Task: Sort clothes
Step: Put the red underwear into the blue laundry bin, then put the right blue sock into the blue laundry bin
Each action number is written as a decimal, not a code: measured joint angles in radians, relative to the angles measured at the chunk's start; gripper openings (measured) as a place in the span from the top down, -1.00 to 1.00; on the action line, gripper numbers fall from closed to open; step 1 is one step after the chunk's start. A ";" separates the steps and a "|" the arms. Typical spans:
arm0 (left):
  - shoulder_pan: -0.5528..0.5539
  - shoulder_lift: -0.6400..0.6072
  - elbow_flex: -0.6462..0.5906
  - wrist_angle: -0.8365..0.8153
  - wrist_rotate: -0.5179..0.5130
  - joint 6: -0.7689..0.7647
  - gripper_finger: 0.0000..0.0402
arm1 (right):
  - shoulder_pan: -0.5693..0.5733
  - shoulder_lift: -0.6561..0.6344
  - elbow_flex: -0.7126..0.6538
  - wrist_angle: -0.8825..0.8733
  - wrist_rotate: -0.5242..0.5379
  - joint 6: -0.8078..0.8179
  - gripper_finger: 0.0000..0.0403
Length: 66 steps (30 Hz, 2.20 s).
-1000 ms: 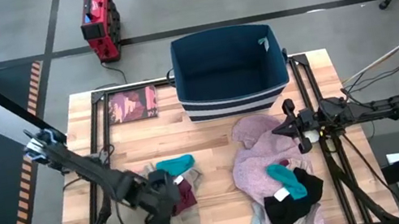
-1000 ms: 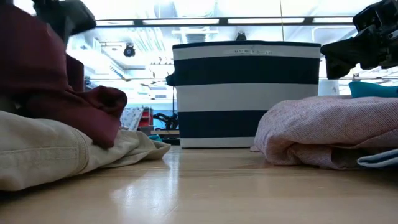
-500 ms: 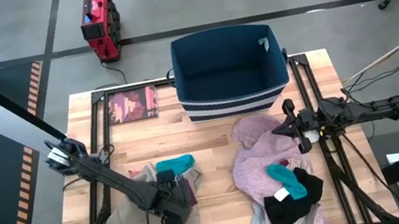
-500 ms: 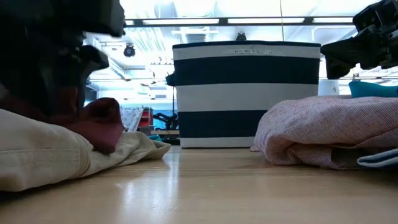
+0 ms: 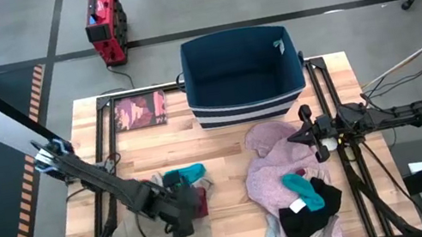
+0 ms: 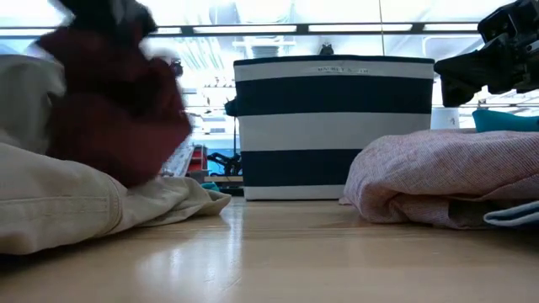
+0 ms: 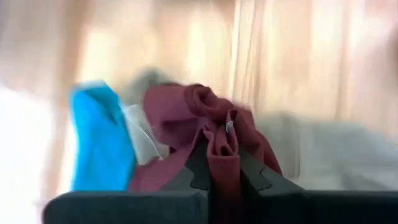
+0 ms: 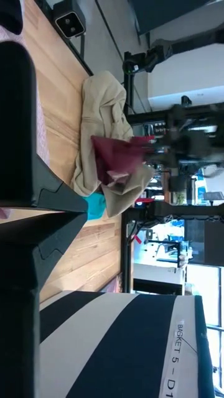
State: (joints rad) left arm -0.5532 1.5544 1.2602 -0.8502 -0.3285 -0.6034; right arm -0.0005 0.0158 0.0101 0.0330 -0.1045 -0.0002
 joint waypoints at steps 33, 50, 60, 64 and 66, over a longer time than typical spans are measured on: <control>0.883 0.002 0.531 0.437 0.349 0.967 0.99 | 0.000 0.000 0.000 0.155 0.000 -0.045 1.00; 0.957 0.480 1.064 0.091 0.439 1.029 0.85 | 0.000 0.000 0.031 0.235 0.000 -0.011 1.00; 0.942 0.476 1.061 0.075 0.432 0.976 0.23 | 0.000 0.032 0.109 0.227 0.001 0.027 1.00; 0.921 0.442 1.061 0.024 0.432 0.962 -0.06 | 0.000 0.083 0.179 0.135 0.001 0.028 1.00; 0.902 0.424 1.061 -0.038 0.439 0.980 -0.16 | 0.002 0.125 0.223 0.086 -0.001 0.034 1.00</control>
State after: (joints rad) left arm 0.3487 1.9789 2.3211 -0.8883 0.1106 0.3764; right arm 0.0019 0.1406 0.2334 0.1188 -0.1050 0.0341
